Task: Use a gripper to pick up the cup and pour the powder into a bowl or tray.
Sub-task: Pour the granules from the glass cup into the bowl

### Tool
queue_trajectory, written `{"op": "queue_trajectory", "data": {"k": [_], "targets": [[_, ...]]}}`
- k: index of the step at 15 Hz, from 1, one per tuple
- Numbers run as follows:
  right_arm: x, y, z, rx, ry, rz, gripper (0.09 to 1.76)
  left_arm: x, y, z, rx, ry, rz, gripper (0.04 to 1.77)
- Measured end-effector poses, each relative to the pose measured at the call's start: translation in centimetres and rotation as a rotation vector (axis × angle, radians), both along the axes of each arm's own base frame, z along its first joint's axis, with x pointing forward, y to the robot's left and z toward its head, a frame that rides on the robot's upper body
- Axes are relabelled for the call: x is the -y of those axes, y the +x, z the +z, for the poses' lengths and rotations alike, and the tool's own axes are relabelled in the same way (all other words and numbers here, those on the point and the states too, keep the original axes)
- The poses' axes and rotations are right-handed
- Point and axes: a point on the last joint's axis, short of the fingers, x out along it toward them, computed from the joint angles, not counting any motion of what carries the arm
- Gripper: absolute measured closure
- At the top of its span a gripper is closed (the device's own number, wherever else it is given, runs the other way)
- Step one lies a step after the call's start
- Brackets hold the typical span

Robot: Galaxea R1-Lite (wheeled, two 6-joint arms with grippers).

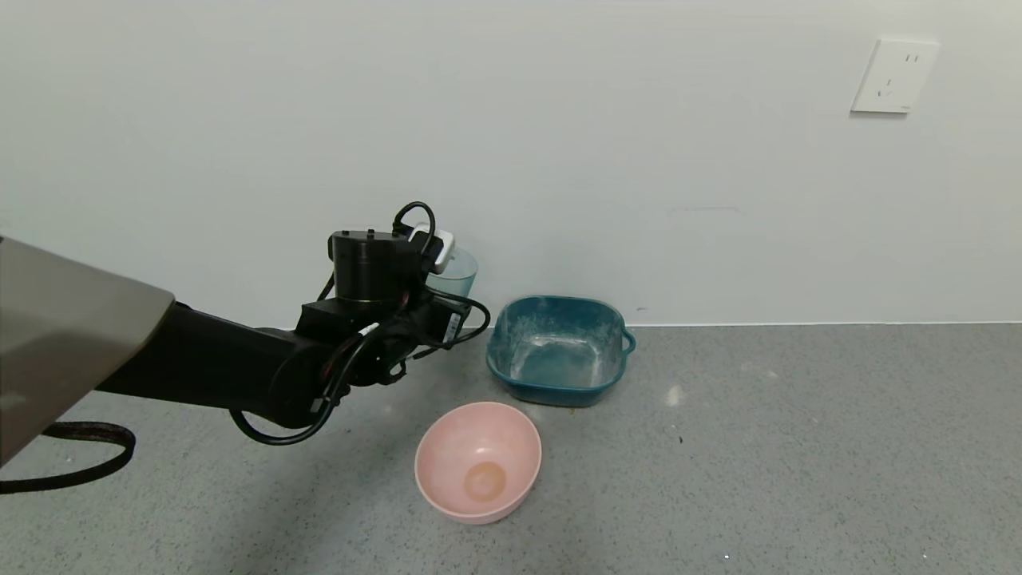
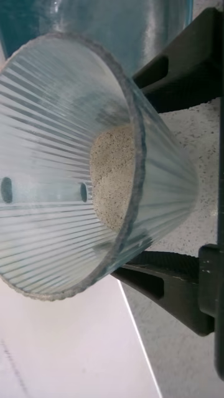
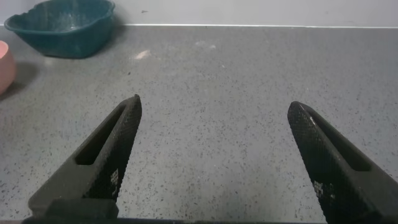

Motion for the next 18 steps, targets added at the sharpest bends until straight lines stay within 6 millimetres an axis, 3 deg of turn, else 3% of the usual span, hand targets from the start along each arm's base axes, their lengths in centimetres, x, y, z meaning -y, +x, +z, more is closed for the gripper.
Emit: {"op": "queue_trajectory", "data": {"k": [11, 18], "targets": [[0.0, 0.0, 0.0, 0.000, 0.000, 0.000, 0.14, 4.9, -0.7, 2.5, -0.021, 0.373, 0.039, 0.53], [0.0, 0.0, 0.0, 0.000, 0.000, 0.000, 0.14, 8.4, -1.2, 0.6, -0.032, 0.586, 0.039, 0.53]]}}
